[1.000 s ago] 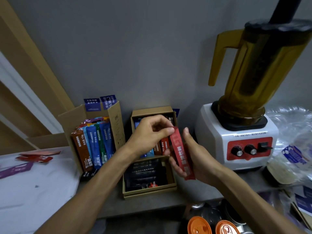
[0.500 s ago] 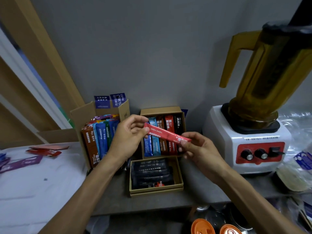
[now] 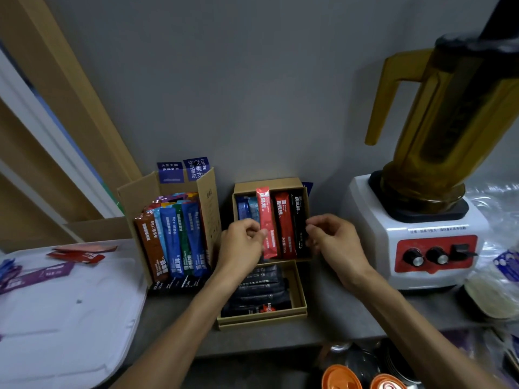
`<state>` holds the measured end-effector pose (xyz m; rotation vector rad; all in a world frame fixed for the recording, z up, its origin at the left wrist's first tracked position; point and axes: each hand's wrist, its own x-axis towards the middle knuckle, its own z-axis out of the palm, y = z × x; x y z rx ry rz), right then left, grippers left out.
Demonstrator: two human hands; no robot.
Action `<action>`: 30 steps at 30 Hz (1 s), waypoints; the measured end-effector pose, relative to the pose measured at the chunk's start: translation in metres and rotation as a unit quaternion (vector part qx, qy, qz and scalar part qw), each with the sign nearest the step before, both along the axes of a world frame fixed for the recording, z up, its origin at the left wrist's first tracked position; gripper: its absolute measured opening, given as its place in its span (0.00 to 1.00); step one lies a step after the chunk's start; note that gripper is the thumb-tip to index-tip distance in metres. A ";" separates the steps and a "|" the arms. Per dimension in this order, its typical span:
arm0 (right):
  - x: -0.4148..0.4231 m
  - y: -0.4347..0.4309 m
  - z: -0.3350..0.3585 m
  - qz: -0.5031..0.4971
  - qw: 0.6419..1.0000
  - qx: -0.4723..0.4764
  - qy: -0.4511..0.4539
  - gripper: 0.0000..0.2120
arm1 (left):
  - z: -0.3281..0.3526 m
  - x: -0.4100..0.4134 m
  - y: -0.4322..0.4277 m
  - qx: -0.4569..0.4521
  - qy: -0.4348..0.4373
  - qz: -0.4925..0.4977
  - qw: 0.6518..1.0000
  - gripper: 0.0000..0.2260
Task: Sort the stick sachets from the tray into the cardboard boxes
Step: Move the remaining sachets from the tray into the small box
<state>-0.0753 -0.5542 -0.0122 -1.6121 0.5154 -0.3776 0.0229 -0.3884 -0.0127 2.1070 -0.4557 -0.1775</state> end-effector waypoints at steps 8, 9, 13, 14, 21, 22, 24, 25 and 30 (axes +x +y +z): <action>-0.002 -0.006 -0.030 -0.025 0.994 -0.072 0.079 0.04 | -0.017 0.006 -0.019 0.040 0.012 0.005 0.999 0.06; -0.002 -0.007 -0.031 -0.026 0.993 -0.082 0.087 0.05 | -0.017 0.006 -0.018 0.054 -0.022 -0.006 0.998 0.09; 0.002 -0.009 -0.034 -0.005 0.985 -0.134 0.105 0.13 | -0.021 0.010 -0.014 0.148 -0.179 -0.089 0.968 0.35; 0.003 -0.009 -0.035 0.002 0.984 -0.141 0.105 0.13 | -0.022 0.012 -0.014 0.193 -0.213 -0.098 0.953 0.40; 0.005 -0.011 -0.038 0.018 0.982 -0.154 0.111 0.11 | -0.025 0.012 -0.021 0.271 -0.253 -0.096 0.924 0.43; 0.005 -0.011 -0.038 0.020 0.982 -0.151 0.115 0.11 | -0.025 0.011 -0.021 0.267 -0.246 -0.099 0.927 0.43; 0.005 -0.013 -0.038 0.021 0.981 -0.148 0.126 0.10 | -0.026 0.009 -0.019 0.261 -0.226 -0.106 0.933 0.44; 0.004 -0.013 -0.038 0.021 0.980 -0.147 0.132 0.10 | -0.025 0.009 -0.017 0.262 -0.218 -0.110 0.934 0.45; -0.005 0.003 -0.019 -0.069 0.975 -0.184 0.101 0.11 | -0.006 0.000 -0.005 0.219 -0.222 -0.116 0.943 0.41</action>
